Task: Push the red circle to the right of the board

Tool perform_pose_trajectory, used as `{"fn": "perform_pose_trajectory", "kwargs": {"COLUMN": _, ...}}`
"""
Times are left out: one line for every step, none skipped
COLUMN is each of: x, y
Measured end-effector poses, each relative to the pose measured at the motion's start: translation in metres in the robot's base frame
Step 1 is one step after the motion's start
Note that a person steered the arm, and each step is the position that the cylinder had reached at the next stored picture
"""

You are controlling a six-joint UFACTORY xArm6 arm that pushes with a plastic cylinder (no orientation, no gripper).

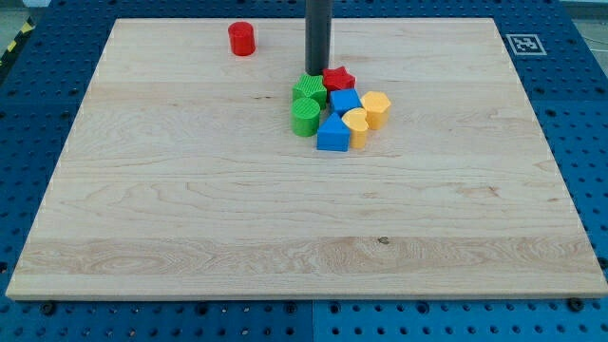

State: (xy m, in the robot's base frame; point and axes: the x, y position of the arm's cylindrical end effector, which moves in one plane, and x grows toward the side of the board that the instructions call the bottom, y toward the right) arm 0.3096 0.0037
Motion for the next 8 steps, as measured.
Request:
{"fn": "perform_pose_trajectory", "kwargs": {"x": 0.0, "y": -0.025}}
{"fn": "perform_pose_trajectory", "kwargs": {"x": 0.0, "y": -0.051}}
{"fn": "perform_pose_trajectory", "kwargs": {"x": 0.0, "y": -0.068}}
{"fn": "perform_pose_trajectory", "kwargs": {"x": 0.0, "y": -0.07}}
{"fn": "perform_pose_trajectory", "kwargs": {"x": 0.0, "y": -0.073}}
{"fn": "perform_pose_trajectory", "kwargs": {"x": 0.0, "y": -0.078}}
{"fn": "perform_pose_trajectory", "kwargs": {"x": -0.004, "y": -0.114}}
{"fn": "perform_pose_trajectory", "kwargs": {"x": -0.016, "y": -0.144}}
